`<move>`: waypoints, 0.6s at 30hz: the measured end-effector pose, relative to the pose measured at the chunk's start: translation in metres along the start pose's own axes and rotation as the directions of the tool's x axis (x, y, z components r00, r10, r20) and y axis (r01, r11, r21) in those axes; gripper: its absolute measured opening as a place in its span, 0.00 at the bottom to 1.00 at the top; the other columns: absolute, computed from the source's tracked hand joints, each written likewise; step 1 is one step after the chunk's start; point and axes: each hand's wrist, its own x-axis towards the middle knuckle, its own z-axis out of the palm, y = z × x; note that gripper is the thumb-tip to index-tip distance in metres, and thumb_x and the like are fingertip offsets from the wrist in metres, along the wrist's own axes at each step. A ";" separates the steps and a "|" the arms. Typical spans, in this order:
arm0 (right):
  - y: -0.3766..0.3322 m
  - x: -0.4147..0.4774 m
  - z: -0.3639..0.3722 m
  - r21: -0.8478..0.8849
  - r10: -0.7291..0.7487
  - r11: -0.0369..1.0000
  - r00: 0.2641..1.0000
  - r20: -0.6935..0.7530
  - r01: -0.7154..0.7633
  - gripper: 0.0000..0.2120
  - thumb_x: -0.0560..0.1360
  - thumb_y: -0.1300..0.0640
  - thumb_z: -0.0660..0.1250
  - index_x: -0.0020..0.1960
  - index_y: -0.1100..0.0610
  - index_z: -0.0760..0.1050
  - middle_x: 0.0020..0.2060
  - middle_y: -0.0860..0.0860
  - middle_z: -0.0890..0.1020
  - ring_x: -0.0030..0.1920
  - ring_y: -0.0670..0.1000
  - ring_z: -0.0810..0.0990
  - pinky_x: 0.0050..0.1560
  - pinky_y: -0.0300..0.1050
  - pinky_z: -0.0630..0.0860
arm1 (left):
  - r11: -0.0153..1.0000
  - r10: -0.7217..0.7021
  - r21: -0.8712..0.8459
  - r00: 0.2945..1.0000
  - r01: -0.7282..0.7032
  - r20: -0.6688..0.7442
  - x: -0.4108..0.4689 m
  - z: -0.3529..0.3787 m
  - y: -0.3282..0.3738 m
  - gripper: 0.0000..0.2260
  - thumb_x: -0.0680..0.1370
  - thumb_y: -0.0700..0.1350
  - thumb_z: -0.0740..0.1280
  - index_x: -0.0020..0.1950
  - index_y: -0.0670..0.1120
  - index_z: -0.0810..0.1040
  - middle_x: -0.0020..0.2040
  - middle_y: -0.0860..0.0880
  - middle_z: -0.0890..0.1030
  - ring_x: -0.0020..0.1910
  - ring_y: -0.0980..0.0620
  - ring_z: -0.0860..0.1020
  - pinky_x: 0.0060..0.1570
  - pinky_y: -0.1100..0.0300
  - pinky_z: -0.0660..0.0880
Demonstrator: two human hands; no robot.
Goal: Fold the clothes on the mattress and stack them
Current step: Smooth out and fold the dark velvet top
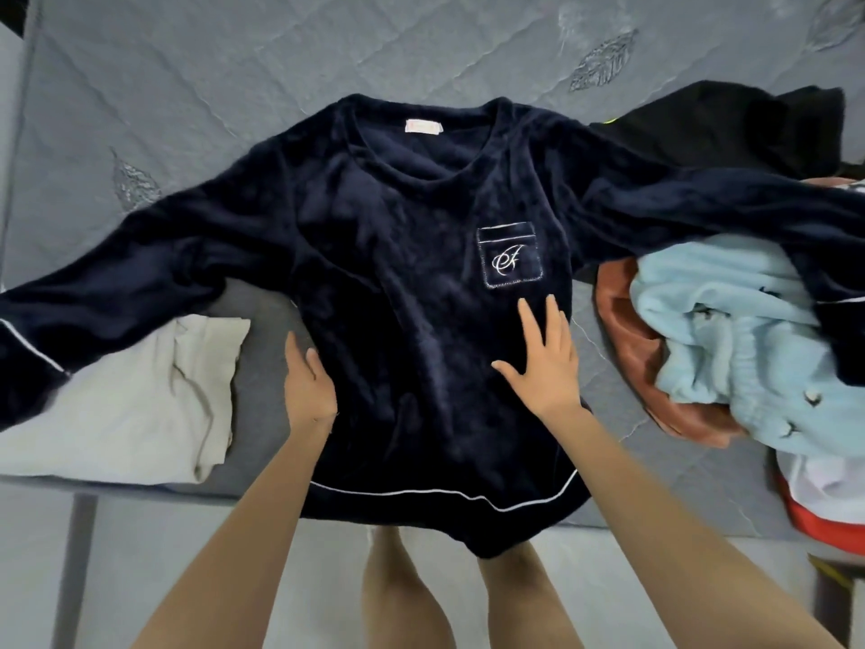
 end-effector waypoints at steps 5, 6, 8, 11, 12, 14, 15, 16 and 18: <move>0.019 -0.022 0.016 0.355 0.191 0.919 0.981 -0.025 -0.170 0.44 0.77 0.47 0.69 0.80 0.50 0.42 0.80 0.55 0.50 0.78 0.58 0.55 0.73 0.62 0.61 | 0.992 0.088 0.074 0.988 -0.098 0.127 -0.004 -0.007 -0.022 0.16 0.83 0.44 0.56 0.71 0.44 0.69 0.65 0.45 0.76 0.64 0.45 0.73 0.58 0.60 0.66; 0.020 -0.026 0.020 0.377 0.215 0.906 0.976 -0.016 -0.194 0.44 0.77 0.47 0.68 0.81 0.53 0.43 0.79 0.56 0.55 0.77 0.58 0.58 0.73 0.61 0.61 | 0.984 0.116 0.114 0.979 -0.137 0.170 -0.004 -0.009 -0.026 0.15 0.82 0.43 0.59 0.68 0.43 0.71 0.63 0.45 0.77 0.63 0.45 0.74 0.57 0.59 0.67; 0.022 -0.031 0.027 0.385 0.278 0.889 0.960 -0.019 -0.249 0.42 0.77 0.49 0.69 0.80 0.57 0.48 0.76 0.58 0.63 0.75 0.60 0.63 0.72 0.60 0.63 | 0.970 0.135 0.163 0.958 -0.179 0.252 -0.004 -0.011 -0.033 0.15 0.80 0.43 0.64 0.65 0.42 0.72 0.62 0.44 0.77 0.62 0.45 0.74 0.57 0.57 0.69; 0.023 -0.035 0.032 0.391 0.372 0.862 0.927 -0.056 -0.322 0.30 0.77 0.54 0.70 0.73 0.62 0.63 0.68 0.60 0.73 0.69 0.62 0.71 0.67 0.60 0.68 | 0.944 0.155 0.238 0.943 -0.229 0.295 -0.002 -0.015 -0.038 0.12 0.79 0.42 0.65 0.62 0.42 0.73 0.59 0.44 0.79 0.59 0.44 0.76 0.54 0.57 0.70; 0.022 -0.036 0.032 0.395 0.394 0.854 0.917 -0.066 -0.339 0.24 0.77 0.55 0.69 0.69 0.63 0.67 0.64 0.62 0.75 0.66 0.63 0.73 0.64 0.59 0.70 | 0.933 0.179 0.254 0.940 -0.256 0.290 -0.002 -0.017 -0.038 0.09 0.79 0.42 0.64 0.59 0.42 0.74 0.54 0.45 0.80 0.55 0.44 0.77 0.50 0.57 0.69; 0.021 -0.037 0.029 0.421 0.418 0.842 0.902 -0.112 -0.338 0.16 0.79 0.58 0.66 0.63 0.65 0.70 0.59 0.64 0.78 0.61 0.65 0.75 0.58 0.56 0.71 | 0.922 0.223 0.256 0.938 -0.292 0.266 -0.001 -0.023 -0.037 0.02 0.80 0.40 0.62 0.51 0.42 0.72 0.42 0.48 0.78 0.45 0.45 0.77 0.43 0.58 0.66; 0.020 -0.040 0.026 0.441 0.412 0.843 0.897 -0.158 -0.309 0.14 0.80 0.59 0.64 0.61 0.65 0.71 0.57 0.64 0.78 0.58 0.65 0.76 0.55 0.55 0.71 | 0.924 0.238 0.239 0.938 -0.298 0.251 -0.002 -0.028 -0.037 0.02 0.80 0.39 0.62 0.48 0.43 0.70 0.38 0.51 0.75 0.40 0.47 0.75 0.40 0.57 0.64; 0.018 -0.042 0.023 0.453 0.391 0.851 0.895 -0.214 -0.264 0.11 0.80 0.59 0.63 0.59 0.65 0.71 0.54 0.64 0.79 0.56 0.65 0.76 0.52 0.54 0.70 | 0.929 0.249 0.216 0.941 -0.299 0.230 -0.003 -0.034 -0.038 0.04 0.80 0.39 0.61 0.46 0.44 0.67 0.36 0.52 0.72 0.37 0.50 0.72 0.38 0.56 0.63; 0.012 -0.049 0.017 0.432 0.328 0.883 0.898 -0.293 -0.182 0.10 0.82 0.56 0.60 0.56 0.63 0.69 0.49 0.63 0.79 0.50 0.65 0.76 0.46 0.54 0.69 | 0.949 0.237 0.166 0.954 -0.268 0.185 -0.007 -0.045 -0.043 0.06 0.81 0.39 0.59 0.45 0.45 0.63 0.35 0.52 0.70 0.33 0.54 0.68 0.36 0.54 0.63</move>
